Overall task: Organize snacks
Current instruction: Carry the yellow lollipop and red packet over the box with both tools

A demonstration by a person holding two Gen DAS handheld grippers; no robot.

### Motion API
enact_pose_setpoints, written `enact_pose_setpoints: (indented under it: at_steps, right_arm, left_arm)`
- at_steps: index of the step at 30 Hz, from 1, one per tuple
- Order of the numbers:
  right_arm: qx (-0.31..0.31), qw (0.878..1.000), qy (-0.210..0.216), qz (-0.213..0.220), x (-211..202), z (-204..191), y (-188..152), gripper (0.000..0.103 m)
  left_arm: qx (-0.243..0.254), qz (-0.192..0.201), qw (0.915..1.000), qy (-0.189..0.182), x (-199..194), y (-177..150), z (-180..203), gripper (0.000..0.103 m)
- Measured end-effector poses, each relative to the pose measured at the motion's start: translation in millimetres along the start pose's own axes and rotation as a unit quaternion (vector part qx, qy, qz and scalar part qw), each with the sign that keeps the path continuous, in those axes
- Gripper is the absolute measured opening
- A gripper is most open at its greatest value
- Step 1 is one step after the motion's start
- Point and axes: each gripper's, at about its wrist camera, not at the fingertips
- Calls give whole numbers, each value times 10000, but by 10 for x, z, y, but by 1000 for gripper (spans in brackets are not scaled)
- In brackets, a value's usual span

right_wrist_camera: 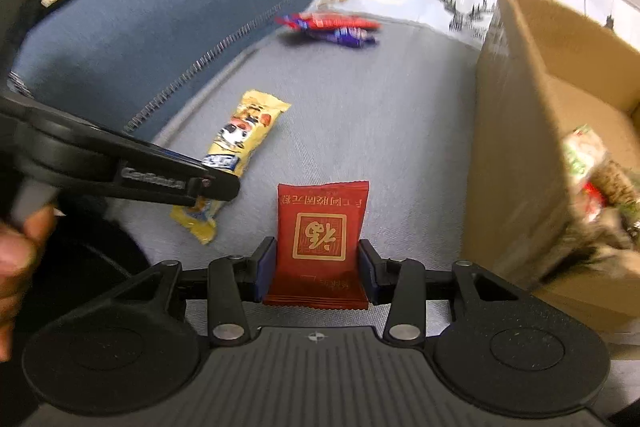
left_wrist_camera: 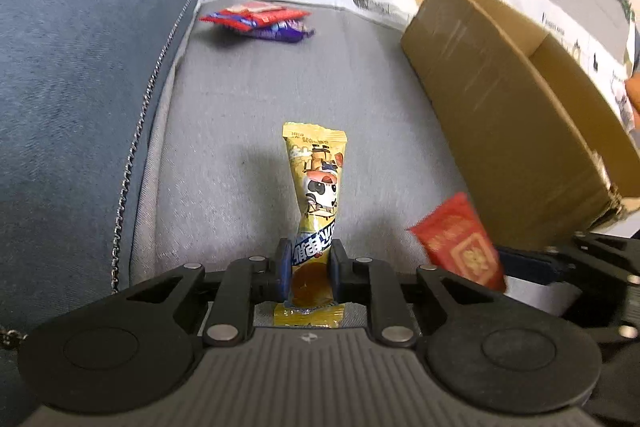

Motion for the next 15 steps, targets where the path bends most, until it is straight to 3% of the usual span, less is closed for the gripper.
enact_pose_setpoints:
  at_steps: [7, 15]
  right_arm:
    - [-108, 9975, 86, 699, -592, 38, 70, 45]
    - [237, 9867, 37, 1605, -1238, 463, 268, 45]
  left_arm:
    - [41, 579, 9982, -127, -244, -60, 30, 20]
    - [275, 774, 9966, 12, -318, -88, 163, 20]
Point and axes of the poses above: each gripper's, at about its wrist camera, not at the fingertips, and x roughly the way its jaws point, z to its right, y to its top, and after that the axes turned 3 degrees about -y, right-handed
